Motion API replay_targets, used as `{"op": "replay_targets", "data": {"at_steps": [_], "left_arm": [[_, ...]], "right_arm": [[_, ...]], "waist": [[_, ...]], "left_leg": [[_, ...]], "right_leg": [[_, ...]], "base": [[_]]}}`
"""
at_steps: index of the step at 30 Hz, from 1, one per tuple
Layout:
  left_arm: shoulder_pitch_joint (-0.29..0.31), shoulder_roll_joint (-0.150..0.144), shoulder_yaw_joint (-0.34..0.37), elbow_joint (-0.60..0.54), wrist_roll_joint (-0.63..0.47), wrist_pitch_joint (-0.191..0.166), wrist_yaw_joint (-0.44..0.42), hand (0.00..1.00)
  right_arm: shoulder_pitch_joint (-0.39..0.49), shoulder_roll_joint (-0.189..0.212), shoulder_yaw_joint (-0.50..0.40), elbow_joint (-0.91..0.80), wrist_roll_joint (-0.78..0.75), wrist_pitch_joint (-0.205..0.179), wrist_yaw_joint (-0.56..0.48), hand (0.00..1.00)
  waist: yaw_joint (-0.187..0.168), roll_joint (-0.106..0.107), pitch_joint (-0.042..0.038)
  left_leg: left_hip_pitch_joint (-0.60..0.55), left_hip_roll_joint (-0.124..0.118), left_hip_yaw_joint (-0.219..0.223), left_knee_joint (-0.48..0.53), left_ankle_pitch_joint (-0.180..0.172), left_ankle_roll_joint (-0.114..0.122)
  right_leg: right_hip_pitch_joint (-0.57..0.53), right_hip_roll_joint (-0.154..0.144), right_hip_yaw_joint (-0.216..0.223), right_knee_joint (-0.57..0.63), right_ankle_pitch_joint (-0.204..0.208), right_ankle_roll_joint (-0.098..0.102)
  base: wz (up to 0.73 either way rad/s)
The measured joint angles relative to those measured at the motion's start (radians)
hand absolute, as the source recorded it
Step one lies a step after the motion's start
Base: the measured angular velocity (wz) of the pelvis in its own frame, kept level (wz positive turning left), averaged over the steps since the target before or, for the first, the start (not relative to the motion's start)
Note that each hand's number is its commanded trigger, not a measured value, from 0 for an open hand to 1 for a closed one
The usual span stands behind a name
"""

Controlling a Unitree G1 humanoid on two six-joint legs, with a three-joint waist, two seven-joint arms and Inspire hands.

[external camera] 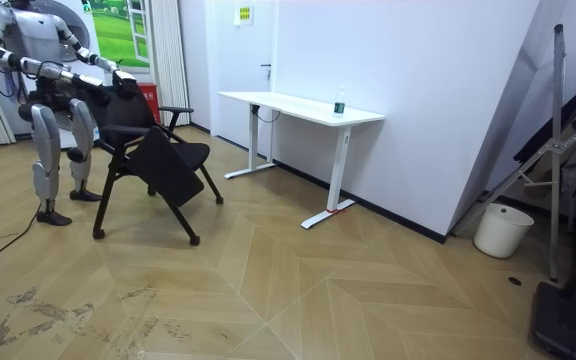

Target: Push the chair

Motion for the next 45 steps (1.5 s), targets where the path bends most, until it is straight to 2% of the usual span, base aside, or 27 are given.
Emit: {"op": "replay_targets", "data": {"at_steps": [10, 20, 23, 25, 27, 34, 36, 38, 41, 42, 43, 44, 45], "left_arm": [[0.000, 0.001, -0.003, 0.002, 0.000, 0.002, 0.010, 1.00], [0.000, 0.000, -0.004, 0.002, 0.001, 0.004, 0.010, 1.00], [0.000, -0.001, -0.003, 0.002, 0.007, 0.000, 0.010, 1.00], [0.000, -0.002, -0.003, 0.004, 0.009, -0.001, 0.010, 1.00], [0.001, -0.012, -0.003, 0.014, 0.015, -0.002, 0.012, 1.00], [0.003, -0.038, -0.005, 0.065, 0.037, -0.013, 0.021, 1.00], [0.003, -0.046, -0.004, 0.074, 0.045, -0.012, 0.021, 1.00], [0.005, -0.048, -0.003, 0.075, 0.045, -0.010, 0.021, 1.00], [0.004, -0.048, -0.003, 0.075, 0.046, -0.008, 0.021, 1.00], [0.005, -0.051, -0.003, 0.078, 0.044, -0.007, 0.023, 1.00], [0.001, -0.058, -0.005, 0.081, 0.040, -0.009, 0.037, 1.00], [-0.005, -0.060, -0.006, 0.081, 0.037, -0.012, 0.040, 1.00], [-0.023, -0.058, -0.010, 0.079, 0.034, -0.020, 0.041, 1.00]], "right_arm": [[-0.003, 0.002, 0.003, 0.027, -0.002, -0.018, -0.051, 1.00], [-0.002, 0.000, 0.010, 0.035, -0.002, -0.019, -0.068, 1.00], [0.000, -0.001, 0.010, 0.042, -0.002, -0.029, -0.078, 1.00], [0.000, -0.001, 0.009, 0.055, -0.002, -0.044, -0.092, 1.00], [-0.001, 0.000, 0.008, 0.080, -0.003, -0.063, -0.108, 1.00], [0.000, 0.033, 0.010, 0.159, -0.011, -0.098, -0.146, 1.00], [0.002, 0.034, 0.010, 0.163, -0.013, -0.103, -0.146, 1.00], [0.002, 0.033, 0.010, 0.160, -0.013, -0.105, -0.147, 1.00], [0.000, 0.033, 0.010, 0.161, -0.015, -0.105, -0.148, 1.00], [-0.002, 0.039, 0.010, 0.163, -0.015, -0.106, -0.148, 1.00], [-0.004, 0.024, -0.001, 0.158, -0.014, -0.116, -0.148, 1.00], [-0.004, 0.015, -0.009, 0.155, -0.013, -0.121, -0.150, 1.00], [-0.005, -0.003, -0.025, 0.151, -0.007, -0.131, -0.154, 1.00]], "waist": [[0.002, 0.000, -0.0009], [0.003, -0.005, -0.0032], [0.004, -0.008, -0.0032], [-0.003, -0.010, -0.0026], [-0.008, -0.011, -0.0024], [-0.011, -0.022, 0.0049], [-0.012, -0.028, 0.0082], [-0.017, -0.027, 0.0084], [-0.025, -0.026, 0.0088], [-0.030, -0.032, 0.0143], [-0.040, -0.030, 0.0103], [-0.049, -0.025, 0.0082], [-0.059, -0.022, 0.0125]], "left_leg": [[-0.001, 0.000, 0.002, -0.001, 0.000, 0.000], [-0.001, 0.001, 0.001, 0.000, 0.000, 0.000], [-0.005, 0.002, 0.003, 0.010, 0.000, 0.000], [-0.008, 0.003, 0.002, 0.018, 0.000, 0.000], [0.000, 0.008, -0.001, 0.021, 0.000, 0.000], [-0.020, 0.021, 0.015, 0.139, -0.002, -0.002], [-0.027, 0.020, 0.032, 0.180, -0.002, -0.002], [-0.044, 0.023, 0.035, 0.211, -0.001, -0.002], [-0.101, 0.039, 0.066, 0.323, -0.001, -0.003], [-0.183, 0.036, 0.069, 0.446, -0.014, -0.004], [-0.242, 0.024, 0.070, 0.384, -0.050, 0.006], [-0.270, 0.022, 0.069, 0.325, -0.039, 0.009], [-0.321, 0.020, 0.088, 0.278, 0.046, 0.044]], "right_leg": [[-0.005, 0.000, 0.002, 0.002, 0.000, 0.000], [-0.005, 0.001, 0.001, 0.004, 0.000, 0.000], [-0.004, -0.001, -0.011, 0.006, 0.000, 0.000], [0.002, -0.004, -0.045, 0.008, 0.000, 0.000], [0.005, -0.004, -0.060, 0.026, -0.001, 0.000], [-0.002, -0.014, -0.084, 0.140, -0.018, -0.016], [-0.007, -0.028, -0.086, 0.189, -0.041, -0.015], [-0.017, -0.038, -0.089, 0.214, -0.044, -0.015], [-0.022, -0.042, -0.091, 0.228, -0.047, -0.017], [-0.003, -0.048, -0.059, 0.206, -0.055, -0.024], [-0.005, -0.053, -0.049, 0.197, -0.068, -0.020], [-0.013, -0.056, -0.052, 0.202, -0.079, -0.013], [-0.028, -0.063, -0.060, 0.237, -0.128, 0.003]], "base": [[0.00], [0.00], [0.01], [0.11], [0.12], [0.07], [0.10], [0.10], [0.10], [0.27], [0.33], [0.23], [0.00]]}}
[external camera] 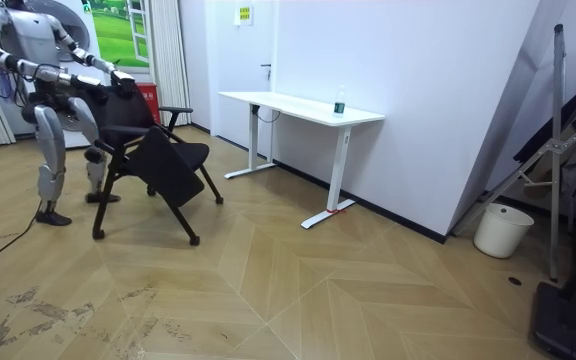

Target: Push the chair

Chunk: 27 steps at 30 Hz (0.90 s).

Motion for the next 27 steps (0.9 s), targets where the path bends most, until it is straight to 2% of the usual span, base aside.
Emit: {"op": "replay_targets", "data": {"at_steps": [1, 3, 4, 6, 8, 10, 12, 14, 17, 18, 20, 22, 23, 25, 26, 27], "left_arm": [[0.001, -0.002, -0.012, 0.004, 0.001, 0.012, 0.001, 1.00], [-0.002, -0.007, -0.015, 0.016, -0.002, 0.027, 0.002, 1.00], [-0.002, -0.007, -0.014, 0.017, -0.003, 0.036, 0.002, 1.00], [-0.001, -0.003, -0.015, 0.019, -0.004, 0.041, -0.001, 1.00], [0.003, -0.003, -0.016, 0.021, -0.007, 0.036, -0.006, 1.00], [0.004, -0.003, -0.016, 0.021, -0.007, 0.019, -0.007, 1.00], [0.003, -0.003, -0.016, 0.020, -0.008, 0.012, -0.007, 1.00], [0.003, -0.001, -0.011, 0.020, -0.010, 0.006, -0.008, 1.00], [0.001, 0.002, -0.006, 0.019, -0.015, -0.003, -0.008, 1.00], [0.000, 0.005, -0.004, 0.019, -0.015, -0.007, -0.010, 1.00], [-0.004, 0.002, 0.003, 0.019, -0.017, -0.013, -0.010, 1.00], [-0.004, 0.002, 0.014, 0.018, -0.018, -0.018, -0.020, 1.00], [-0.004, 0.002, 0.014, 0.018, -0.018, -0.018, -0.026, 1.00], [-0.003, 0.004, 0.015, 0.017, -0.023, -0.019, -0.031, 1.00], [-0.003, 0.008, 0.017, 0.016, -0.028, -0.021, -0.031, 1.00], [-0.003, 0.015, 0.019, 0.016, -0.035, -0.026, -0.029, 1.00]], "right_arm": [[0.000, 0.022, -0.004, 0.027, -0.007, 0.001, -0.001, 1.00], [-0.008, 0.043, -0.004, 0.043, -0.023, 0.005, 0.000, 1.00], [-0.007, 0.049, -0.004, 0.040, -0.032, 0.005, -0.006, 1.00], [-0.003, 0.054, -0.003, 0.033, -0.040, 0.005, -0.010, 1.00], [0.002, 0.052, -0.003, 0.029, -0.042, 0.005, -0.012, 1.00], [0.006, 0.041, -0.003, 0.028, -0.041, 0.003, -0.020, 1.00], [0.011, 0.037, -0.003, 0.027, -0.041, 0.003, -0.032, 1.00], [0.011, 0.037, -0.003, 0.026, -0.041, 0.002, -0.037, 1.00], [0.010, 0.032, -0.003, 0.026, -0.045, -0.003, -0.054, 1.00], [0.010, 0.031, -0.003, 0.024, -0.046, -0.003, -0.057, 1.00], [0.009, 0.025, -0.004, 0.018, -0.045, -0.005, -0.062, 1.00], [0.003, 0.026, -0.004, 0.019, -0.044, -0.004, -0.064, 1.00], [0.005, 0.026, -0.003, 0.020, -0.042, -0.005, -0.063, 1.00], [0.014, 0.027, 0.000, 0.020, -0.042, -0.006, -0.070, 1.00], [0.014, 0.027, 0.003, 0.020, -0.042, -0.006, -0.076, 1.00], [0.014, 0.030, 0.006, 0.020, -0.042, -0.006, -0.086, 1.00]], "waist": [[0.001, -0.009, -0.0164], [0.004, -0.012, -0.0188], [0.004, -0.007, -0.0152], [-0.004, 0.000, -0.0149], [0.000, 0.006, -0.0133], [0.018, 0.009, -0.0144], [0.019, 0.010, -0.0158], [0.028, 0.009, -0.0201], [0.039, 0.004, -0.0283], [0.038, -0.005, -0.0331], [0.038, -0.014, -0.0353], [0.046, -0.013, -0.0335], [0.047, -0.012, -0.0327], [0.049, -0.007, -0.0267], [0.050, -0.004, -0.0254], [0.048, 0.000, -0.0236]], "left_leg": [[0.002, -0.005, 0.028, 0.026, -0.008, 0.010], [0.011, -0.006, 0.046, 0.030, -0.019, 0.019], [0.009, -0.007, 0.050, 0.035, -0.022, 0.022], [0.009, -0.016, 0.050, 0.043, -0.024, 0.024], [0.008, -0.017, 0.050, 0.050, -0.027, 0.024], [0.001, -0.017, 0.055, 0.051, -0.029, 0.021], [-0.006, -0.016, 0.056, 0.054, -0.030, 0.023], [-0.010, -0.017, 0.065, 0.053, -0.031, 0.026], [-0.014, -0.042, 0.067, 0.045, -0.043, 0.045], [-0.013, -0.057, 0.073, 0.044, -0.051, 0.058], [-0.014, -0.072, 0.079, 0.058, -0.072, 0.071], [-0.006, -0.072, 0.104, 0.099, -0.104, 0.082], [-0.001, -0.072, 0.106, 0.111, -0.115, 0.084], [0.009, -0.066, 0.111, 0.143, -0.159, 0.093], [0.009, -0.065, 0.110, 0.148, -0.167, 0.097], [0.011, -0.061, 0.111, 0.153, -0.176, 0.102]], "right_leg": [[-0.005, -0.014, -0.017, 0.026, -0.036, 0.015], [-0.009, -0.027, -0.048, 0.029, -0.040, 0.020], [-0.010, -0.028, -0.052, 0.030, -0.044, 0.022], [-0.020, -0.032, -0.050, 0.049, -0.048, 0.023], [-0.027, -0.034, -0.043, 0.063, -0.054, 0.024], [-0.051, -0.033, -0.018, 0.076, -0.058, 0.028], [-0.058, -0.033, -0.017, 0.077, -0.057, 0.032], [-0.072, -0.036, -0.004, 0.081, -0.054, 0.033], [-0.091, -0.061, 0.011, 0.089, -0.054, 0.041], [-0.097, -0.079, 0.011, 0.107, -0.061, 0.050], [-0.112, -0.104, 0.026, 0.147, -0.074, 0.066], [-0.166, -0.141, 0.021, 0.306, -0.055, 0.057], [-0.175, -0.147, 0.022, 0.339, -0.047, 0.059], [-0.220, -0.158, 0.041, 0.454, 0.013, 0.051], [-0.236, -0.158, 0.047, 0.477, 0.032, 0.047], [-0.257, -0.158, 0.051, 0.508, 0.070, 0.039]], "base": [[-0.06], [-0.17], [-0.11], [0.00], [-0.09], [-0.21], [-0.09], [-0.13], [-0.18], [-0.05], [-0.09], [-0.24], [-0.14], [-0.06], [-0.08], [-0.09]]}}
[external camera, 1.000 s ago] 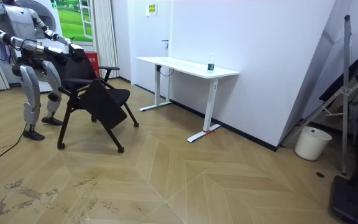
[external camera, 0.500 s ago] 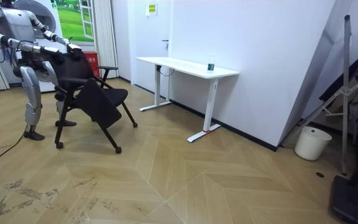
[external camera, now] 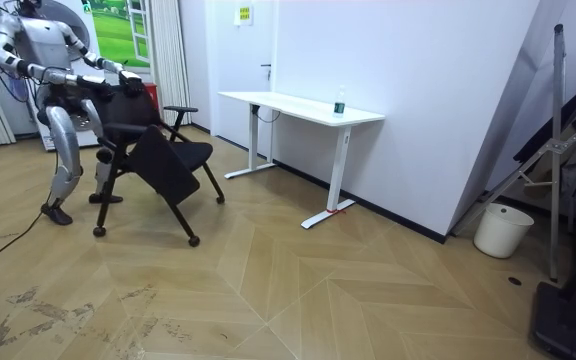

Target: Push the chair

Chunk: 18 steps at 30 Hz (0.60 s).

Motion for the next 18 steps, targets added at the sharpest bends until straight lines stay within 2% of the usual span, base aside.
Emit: {"op": "replay_targets", "data": {"at_steps": [1, 2, 3, 5, 6, 7, 8, 9, 10, 11, 12, 13, 14, 15, 16, 17, 18], "left_arm": [[-0.002, 0.001, 0.003, 0.000, 0.000, -0.003, 0.006, 1.00], [-0.002, 0.001, 0.003, 0.001, 0.000, -0.003, 0.008, 1.00], [-0.002, 0.001, 0.004, 0.000, 0.000, -0.006, 0.009, 1.00], [-0.002, 0.010, 0.004, 0.000, 0.002, -0.022, 0.019, 1.00], [0.000, 0.015, 0.004, 0.001, 0.002, -0.024, 0.024, 1.00], [0.001, 0.016, 0.004, 0.000, 0.002, -0.025, 0.026, 1.00], [0.001, 0.018, 0.004, -0.001, 0.002, -0.026, 0.029, 1.00], [0.001, 0.021, 0.004, -0.002, 0.002, -0.029, 0.033, 1.00], [0.002, 0.022, 0.002, -0.001, 0.002, -0.029, 0.033, 1.00], [0.004, 0.022, 0.000, -0.001, 0.003, -0.029, 0.031, 1.00], [0.012, 0.021, -0.004, -0.001, 0.003, -0.028, 0.028, 1.00], [0.018, 0.022, -0.004, -0.002, 0.003, -0.032, 0.027, 1.00], [0.022, 0.023, -0.003, -0.005, 0.002, -0.033, 0.028, 1.00], [0.024, 0.029, -0.003, -0.012, 0.001, -0.035, 0.031, 1.00], [0.029, 0.031, 0.001, -0.025, 0.001, -0.031, 0.032, 1.00], [0.033, 0.032, 0.005, -0.033, 0.002, -0.030, 0.032, 1.00], [0.038, 0.038, 0.011, -0.045, 0.001, -0.028, 0.035, 1.00]], "right_arm": [[0.000, 0.000, 0.000, 0.001, 0.000, 0.000, -0.007, 1.00], [0.001, 0.000, 0.000, 0.003, 0.000, 0.000, -0.011, 1.00], [0.004, 0.001, 0.000, 0.003, 0.000, 0.000, -0.014, 1.00], [0.008, 0.001, 0.000, -0.001, 0.000, 0.000, -0.022, 1.00], [0.010, 0.005, 0.000, -0.004, 0.000, 0.001, -0.022, 1.00], [0.016, 0.005, 0.000, -0.012, 0.000, 0.003, -0.022, 1.00], [0.020, 0.004, 0.000, -0.018, 0.000, 0.005, -0.022, 1.00], [0.026, 0.003, 0.000, -0.024, 0.002, 0.006, -0.022, 1.00], [0.036, 0.003, -0.001, -0.028, 0.002, 0.005, -0.023, 1.00], [0.042, 0.004, -0.001, -0.029, 0.002, 0.004, -0.023, 1.00], [0.058, 0.003, -0.001, -0.034, 0.002, 0.002, -0.023, 1.00], [0.070, -0.004, -0.001, -0.047, 0.002, 0.000, -0.023, 1.00], [0.075, -0.007, -0.001, -0.055, 0.002, 0.000, -0.023, 1.00], [0.082, -0.015, -0.001, -0.075, 0.002, 0.001, -0.021, 1.00], [0.087, -0.027, -0.002, -0.101, 0.003, 0.006, -0.018, 1.00], [0.087, -0.031, -0.002, -0.110, 0.003, 0.006, -0.015, 1.00], [0.087, -0.032, -0.005, -0.124, 0.001, 0.010, -0.014, 1.00]], "waist": [[-0.003, 0.009, 0.0069], [-0.004, 0.011, 0.0098], [-0.006, 0.025, 0.0171], [0.004, 0.030, 0.0188], [0.012, 0.040, 0.0241], [0.014, 0.040, 0.0229], [0.013, 0.038, 0.0216], [-0.001, 0.027, 0.0160], [-0.012, 0.018, 0.0156], [-0.015, 0.018, 0.0156], [-0.022, 0.010, 0.0093], [-0.029, 0.010, 0.0075], [-0.035, 0.008, 0.0058], [-0.057, 0.005, 0.0020], [-0.070, 0.008, -0.0014], [-0.070, 0.010, -0.0037], [-0.070, 0.014, -0.0056]], "left_leg": [[0.007, 0.008, -0.001, 0.004, -0.008, 0.005], [0.013, 0.010, -0.002, 0.004, -0.012, 0.008], [0.021, 0.014, -0.004, 0.004, -0.021, 0.014], [0.028, 0.015, -0.010, 0.003, -0.036, 0.022], [0.037, 0.015, -0.016, 0.003, -0.044, 0.024], [0.040, 0.014, -0.021, 0.003, -0.052, 0.026], [0.042, 0.012, -0.025, 0.003, -0.055, 0.026], [0.049, 0.003, -0.037, 0.002, -0.063, 0.027], [0.069, -0.002, -0.041, 0.002, -0.066, 0.025], [0.080, -0.007, -0.045, 0.002, -0.075, 0.023], [0.103, -0.014, -0.054, 0.003, -0.094, 0.020], [0.124, -0.018, -0.067, 0.008, -0.117, 0.019], [0.133, -0.021, -0.074, 0.008, -0.125, 0.017], [0.143, -0.031, -0.099, 0.012, -0.140, 0.008], [0.155, -0.030, -0.112, 0.018, -0.159, -0.001], [0.161, -0.028, -0.116, 0.020, -0.168, -0.007], [0.176, -0.019, -0.117, 0.021, -0.189, -0.020]], "right_leg": [[-0.017, 0.007, 0.005, 0.026, 0.044, -0.004], [-0.028, 0.007, 0.005, 0.038, 0.069, -0.005], [-0.052, 0.010, 0.007, 0.067, 0.099, -0.007], [-0.106, 0.041, 0.005, 0.060, 0.056, -0.005], [-0.141, 0.068, -0.006, 0.031, 0.034, -0.011], [-0.175, 0.094, -0.033, -0.024, 0.024, -0.012], [-0.190, 0.105, -0.049, -0.057, 0.024, -0.013], [-0.211, 0.122, -0.083, -0.137, 0.030, -0.021], [-0.218, 0.141, -0.112, -0.216, 0.043, -0.041], [-0.218, 0.153, -0.117, -0.256, 0.052, -0.054], [-0.217, 0.179, -0.117, -0.324, 0.073, -0.071], [-0.215, 0.197, -0.116, -0.371, 0.097, -0.077], [-0.215, 0.201, -0.116, -0.388, 0.107, -0.079], [-0.216, 0.194, -0.115, -0.413, 0.125, -0.086], [-0.215, 0.191, -0.120, -0.403, 0.148, -0.108], [-0.215, 0.194, -0.123, -0.393, 0.157, -0.121], [-0.207, 0.197, -0.133, -0.366, 0.154, -0.145]], "base": [[-0.07], [-0.09], [-0.25], [-0.40], [-0.23], [-0.07], [0.25], [0.37], [0.38], [0.31], [0.27], [0.28], [0.41], [0.46], [0.39], [0.13], [0.00]]}}
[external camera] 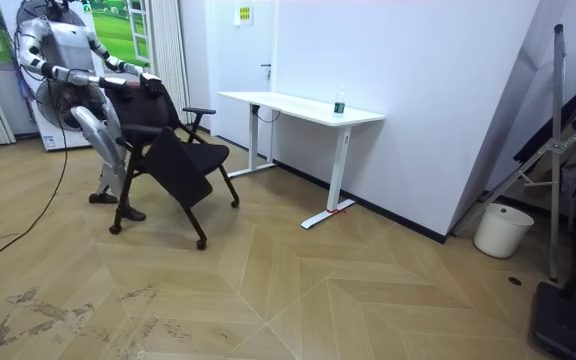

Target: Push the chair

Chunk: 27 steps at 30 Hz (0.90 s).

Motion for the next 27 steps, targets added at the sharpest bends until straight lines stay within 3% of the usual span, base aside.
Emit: {"op": "replay_targets", "data": {"at_steps": [1, 2, 3, 5, 7, 8, 11, 14, 17, 18, 19, 20, 21, 22, 23, 24, 27], "left_arm": [[0.001, 0.005, 0.001, -0.007, 0.000, 0.001, 0.011, 1.00], [0.000, 0.006, 0.001, -0.011, 0.000, 0.005, 0.013, 1.00], [-0.001, 0.008, 0.002, -0.023, 0.000, 0.012, 0.021, 1.00], [-0.004, 0.009, 0.002, -0.024, 0.000, 0.016, 0.034, 1.00], [-0.002, 0.009, 0.001, -0.023, 0.000, 0.019, 0.036, 1.00], [-0.002, 0.008, 0.001, -0.024, 0.000, 0.019, 0.039, 1.00], [-0.003, 0.004, 0.001, -0.030, 0.002, 0.026, 0.060, 1.00], [-0.025, -0.006, -0.015, -0.021, 0.008, 0.037, 0.091, 1.00], [-0.027, -0.027, -0.035, 0.008, 0.016, 0.033, 0.122, 1.00], [-0.027, -0.033, -0.042, 0.014, 0.016, 0.035, 0.125, 1.00], [-0.027, -0.033, -0.043, 0.014, 0.017, 0.035, 0.125, 1.00], [-0.026, -0.038, -0.044, 0.018, 0.023, 0.034, 0.127, 1.00], [-0.023, -0.043, -0.044, 0.018, 0.030, 0.031, 0.127, 1.00], [-0.024, -0.043, -0.044, 0.016, 0.030, 0.028, 0.128, 1.00], [-0.026, -0.043, -0.044, 0.013, 0.031, 0.024, 0.127, 1.00], [-0.034, -0.044, -0.044, 0.014, 0.041, 0.024, 0.125, 1.00], [-0.038, -0.040, -0.036, 0.013, 0.052, 0.025, 0.125, 1.00]], "right_arm": [[-0.001, -0.001, -0.006, -0.011, -0.001, 0.005, 0.004, 1.00], [-0.001, -0.002, -0.007, -0.019, -0.001, 0.011, 0.008, 1.00], [-0.003, -0.001, -0.018, -0.029, -0.002, 0.012, 0.017, 1.00], [-0.010, -0.002, -0.022, -0.032, -0.002, 0.013, 0.024, 1.00], [-0.012, -0.006, -0.022, -0.035, -0.002, 0.010, 0.028, 1.00], [-0.012, -0.007, -0.023, -0.038, -0.002, 0.009, 0.029, 1.00], [-0.021, -0.009, -0.040, -0.042, -0.002, 0.003, 0.040, 1.00], [-0.041, -0.008, -0.046, -0.025, -0.002, 0.000, 0.030, 1.00], [-0.037, -0.022, -0.047, -0.012, -0.002, -0.005, 0.023, 1.00], [-0.032, -0.025, -0.047, -0.010, -0.002, -0.008, 0.023, 1.00], [-0.032, -0.026, -0.047, -0.011, -0.002, -0.009, 0.021, 1.00], [-0.026, -0.028, -0.047, -0.009, -0.002, -0.010, 0.018, 1.00], [-0.018, -0.035, -0.047, -0.011, -0.002, -0.010, 0.012, 1.00], [-0.014, -0.040, -0.048, -0.018, -0.002, -0.010, 0.006, 1.00], [0.004, -0.043, -0.057, -0.031, -0.005, -0.005, -0.001, 1.00], [0.018, -0.037, -0.066, -0.043, -0.013, 0.004, -0.002, 1.00], [0.028, -0.015, -0.071, -0.058, -0.034, 0.025, 0.002, 1.00]], "waist": [[-0.006, 0.005, -0.0009], [-0.008, 0.009, -0.0016], [-0.011, 0.015, -0.0043], [-0.014, 0.020, -0.0006], [-0.014, 0.028, 0.0050], [-0.018, 0.028, 0.0063], [-0.021, 0.017, 0.0121], [-0.037, -0.010, 0.0285], [-0.044, -0.023, 0.0298], [-0.042, -0.023, 0.0289], [-0.041, -0.024, 0.0292], [-0.040, -0.028, 0.0294], [-0.040, -0.031, 0.0226], [-0.041, -0.031, 0.0218], [-0.044, -0.043, 0.0129], [-0.048, -0.052, 0.0065], [-0.049, -0.046, 0.0058]], "left_leg": [[0.019, 0.014, -0.006, 0.001, -0.017, -0.015], [0.026, 0.023, -0.007, 0.001, -0.024, -0.021], [0.035, 0.037, -0.004, 0.010, -0.033, -0.035], [0.037, 0.066, 0.011, 0.080, -0.028, -0.050], [0.036, 0.110, 0.030, 0.205, 0.000, -0.100], [0.034, 0.117, 0.035, 0.231, 0.010, -0.112], [0.011, 0.139, 0.055, 0.320, 0.097, -0.140], [-0.074, 0.157, 0.055, 0.324, 0.098, -0.145], [-0.221, 0.175, 0.058, 0.241, 0.102, -0.145], [-0.260, 0.172, 0.058, 0.148, 0.114, -0.145], [-0.279, 0.170, 0.057, 0.097, 0.135, -0.141], [-0.314, 0.160, 0.056, 0.027, 0.216, -0.131], [-0.338, 0.143, 0.057, -0.021, 0.301, -0.115], [-0.341, 0.132, 0.057, -0.038, 0.342, -0.109], [-0.334, 0.112, 0.066, -0.040, 0.369, -0.086], [-0.326, 0.100, 0.073, -0.041, 0.358, -0.073], [-0.321, 0.096, 0.078, -0.037, 0.337, -0.068]], "right_leg": [[0.007, 0.010, -0.010, 0.025, -0.017, -0.027], [0.008, 0.016, -0.011, 0.039, -0.028, -0.034], [0.010, 0.017, -0.025, 0.073, -0.065, -0.043], [0.026, 0.021, -0.037, 0.119, -0.119, -0.057], [0.065, 0.029, -0.051, 0.174, -0.188, -0.057], [0.071, 0.030, -0.051, 0.188, -0.204, -0.058], [0.100, 0.019, -0.048, 0.208, -0.262, -0.059], [0.127, -0.016, -0.045, 0.193, -0.284, -0.047], [0.169, -0.051, -0.035, 0.158, -0.294, -0.022], [0.185, -0.057, -0.024, 0.150, -0.301, -0.009], [0.190, -0.061, -0.019, 0.151, -0.306, -0.004], [0.199, -0.071, -0.004, 0.154, -0.322, 0.007], [0.206, -0.085, 0.014, 0.158, -0.334, 0.027], [0.207, -0.092, 0.023, 0.166, -0.340, 0.043], [0.206, -0.104, 0.037, 0.181, -0.351, 0.071], [0.208, -0.108, 0.048, 0.171, -0.356, 0.091], [0.243, -0.099, 0.042, 0.109, -0.340, 0.107]], "base": [[0.03], [0.11], [0.11], [0.06], [0.00], [0.06], [0.10], [0.17], [0.00], [-0.12], [-0.19], [-0.21], [-0.20], [-0.16], [0.00], [0.00], [0.01]]}}
